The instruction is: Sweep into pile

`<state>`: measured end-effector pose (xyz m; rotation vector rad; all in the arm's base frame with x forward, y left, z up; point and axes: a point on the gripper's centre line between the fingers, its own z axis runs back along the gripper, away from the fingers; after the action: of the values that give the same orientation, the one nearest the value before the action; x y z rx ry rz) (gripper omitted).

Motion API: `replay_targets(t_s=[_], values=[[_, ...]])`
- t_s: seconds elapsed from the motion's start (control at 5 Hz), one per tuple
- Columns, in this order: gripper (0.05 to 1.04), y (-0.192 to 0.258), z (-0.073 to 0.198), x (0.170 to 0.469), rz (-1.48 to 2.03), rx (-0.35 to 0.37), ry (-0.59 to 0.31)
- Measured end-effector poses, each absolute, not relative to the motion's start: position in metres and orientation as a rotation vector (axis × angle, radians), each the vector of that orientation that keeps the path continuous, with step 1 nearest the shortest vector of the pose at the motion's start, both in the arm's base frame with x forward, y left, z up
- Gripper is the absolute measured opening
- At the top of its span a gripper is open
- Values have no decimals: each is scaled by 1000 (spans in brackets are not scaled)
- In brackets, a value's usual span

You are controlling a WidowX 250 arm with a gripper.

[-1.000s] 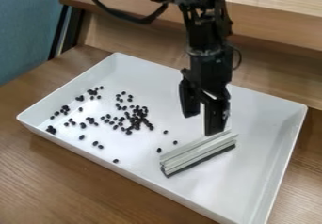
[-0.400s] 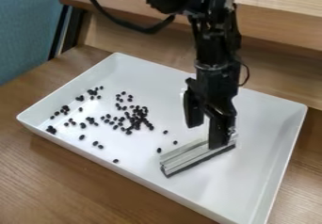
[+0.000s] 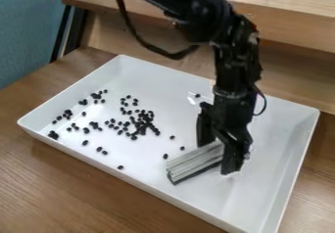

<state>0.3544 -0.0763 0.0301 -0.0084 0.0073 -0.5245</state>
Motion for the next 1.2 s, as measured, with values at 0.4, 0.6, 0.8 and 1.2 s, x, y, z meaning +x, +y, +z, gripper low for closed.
replay_targets(t_s=[0.4,0.6,0.8,1.2], values=[[638,-76,26,359,-481,7,-29],[402,-76,26,353,-467,2,-28],[399,-65,30,336,-410,12,0],[398,-34,39,323,-332,20,-65]])
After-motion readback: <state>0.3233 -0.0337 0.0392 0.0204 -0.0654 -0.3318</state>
